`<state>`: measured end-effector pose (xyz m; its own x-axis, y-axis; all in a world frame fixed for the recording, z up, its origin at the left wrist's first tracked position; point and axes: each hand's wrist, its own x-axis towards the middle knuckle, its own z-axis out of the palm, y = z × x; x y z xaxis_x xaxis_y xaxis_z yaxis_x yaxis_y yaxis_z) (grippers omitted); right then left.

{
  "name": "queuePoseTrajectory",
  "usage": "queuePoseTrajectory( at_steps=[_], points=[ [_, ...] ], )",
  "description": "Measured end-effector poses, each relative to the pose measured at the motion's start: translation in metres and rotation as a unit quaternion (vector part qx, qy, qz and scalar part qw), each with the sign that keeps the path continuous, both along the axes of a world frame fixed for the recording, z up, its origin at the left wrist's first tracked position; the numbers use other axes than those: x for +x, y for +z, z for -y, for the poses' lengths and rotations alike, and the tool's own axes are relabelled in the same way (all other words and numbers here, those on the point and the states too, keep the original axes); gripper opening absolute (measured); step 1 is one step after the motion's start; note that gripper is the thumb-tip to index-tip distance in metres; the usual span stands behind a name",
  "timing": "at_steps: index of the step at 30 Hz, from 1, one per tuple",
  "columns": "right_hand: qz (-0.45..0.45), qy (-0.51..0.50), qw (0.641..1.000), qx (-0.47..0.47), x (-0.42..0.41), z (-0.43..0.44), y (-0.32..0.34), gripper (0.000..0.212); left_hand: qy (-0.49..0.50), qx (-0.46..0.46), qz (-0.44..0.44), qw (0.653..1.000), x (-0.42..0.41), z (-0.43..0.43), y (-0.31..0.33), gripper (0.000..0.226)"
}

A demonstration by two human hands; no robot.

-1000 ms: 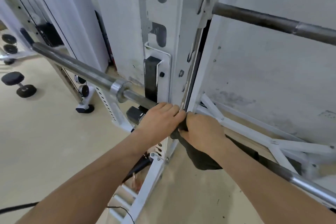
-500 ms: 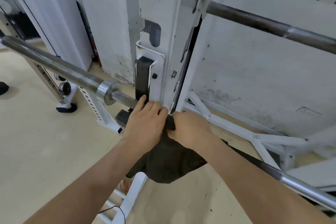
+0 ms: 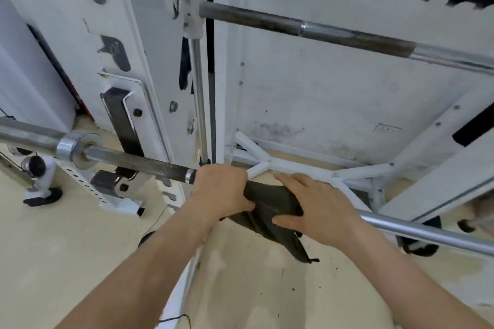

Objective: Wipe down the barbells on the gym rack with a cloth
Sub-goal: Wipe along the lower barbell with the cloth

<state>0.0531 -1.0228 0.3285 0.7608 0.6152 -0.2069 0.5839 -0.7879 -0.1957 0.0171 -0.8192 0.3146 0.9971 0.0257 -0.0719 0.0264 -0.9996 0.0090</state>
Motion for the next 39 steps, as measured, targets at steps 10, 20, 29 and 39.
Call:
queuePoseTrajectory(
  at_steps=[10,20,29,39],
  points=[
    [0.017,-0.031,0.992,0.117,0.008,0.094,-0.006,0.02,-0.049,0.055,-0.045,0.996,0.023,0.123,0.001,0.025],
    [-0.043,-0.193,0.974,0.115,0.048,0.291,0.027,0.005,-0.063,0.013,0.044,0.997,0.054,0.348,-0.012,0.017],
    [0.065,-0.298,0.93,0.206,0.067,0.359,0.01,0.023,-0.002,0.069,0.043,0.997,0.043,0.283,-0.01,0.027],
    [0.13,-0.345,0.925,0.091,0.082,0.399,-0.011,0.023,-0.209,-0.031,0.001,0.978,0.091,0.466,0.0,0.022]
  ],
)
